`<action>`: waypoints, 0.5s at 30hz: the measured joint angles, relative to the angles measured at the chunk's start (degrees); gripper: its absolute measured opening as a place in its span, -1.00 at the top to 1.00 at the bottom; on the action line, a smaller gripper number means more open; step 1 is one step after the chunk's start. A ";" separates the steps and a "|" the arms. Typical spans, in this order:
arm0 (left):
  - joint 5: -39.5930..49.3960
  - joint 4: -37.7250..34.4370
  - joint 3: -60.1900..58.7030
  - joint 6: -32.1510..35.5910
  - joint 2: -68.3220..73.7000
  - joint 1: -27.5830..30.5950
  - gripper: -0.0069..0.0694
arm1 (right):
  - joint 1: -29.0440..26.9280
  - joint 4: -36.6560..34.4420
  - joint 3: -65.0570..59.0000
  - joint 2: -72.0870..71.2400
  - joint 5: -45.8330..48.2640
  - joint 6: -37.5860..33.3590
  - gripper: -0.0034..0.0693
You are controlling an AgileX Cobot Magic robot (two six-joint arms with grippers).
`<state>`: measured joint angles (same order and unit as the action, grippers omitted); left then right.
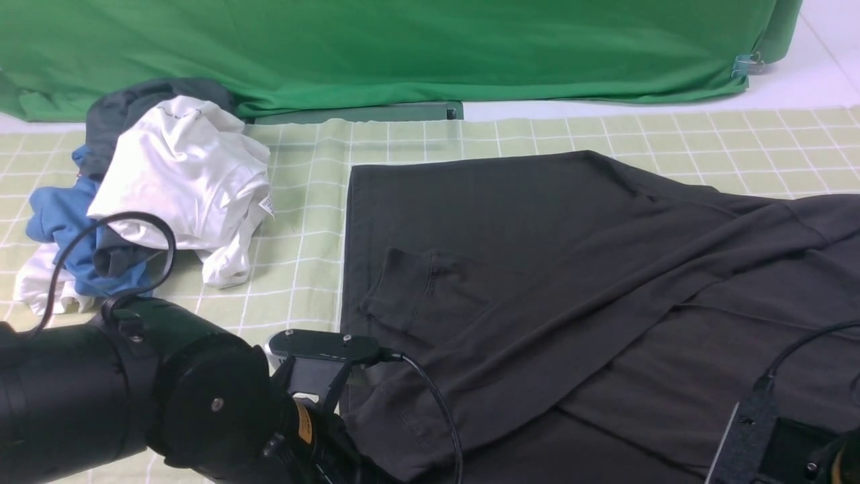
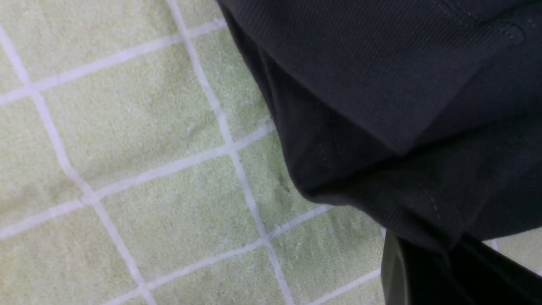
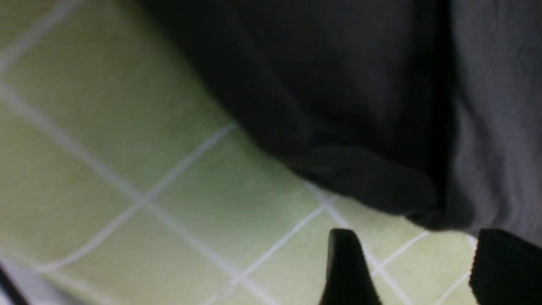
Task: Fold a long-sleeved shirt over a green coffee tablecloth.
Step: 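Grasp the near edge of the shirt at its hem and shoulder corners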
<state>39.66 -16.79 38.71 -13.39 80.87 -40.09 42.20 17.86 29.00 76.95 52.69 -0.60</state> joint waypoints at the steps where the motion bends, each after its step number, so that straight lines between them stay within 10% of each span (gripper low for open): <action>1: 0.00 -0.10 0.00 0.22 0.00 0.00 0.75 | 0.00 0.54 0.00 0.97 -0.46 0.19 -0.16; 6: 0.00 -0.15 0.00 0.62 0.00 0.00 0.75 | 0.00 1.22 0.00 4.55 -6.11 0.60 -0.05; 15: -0.20 0.73 0.00 2.18 -0.02 0.00 0.75 | 0.25 -0.23 1.39 7.97 -5.49 -0.88 0.77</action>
<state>39.47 -16.05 38.71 -11.21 80.85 -40.09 42.45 17.64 30.40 84.93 47.21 -1.48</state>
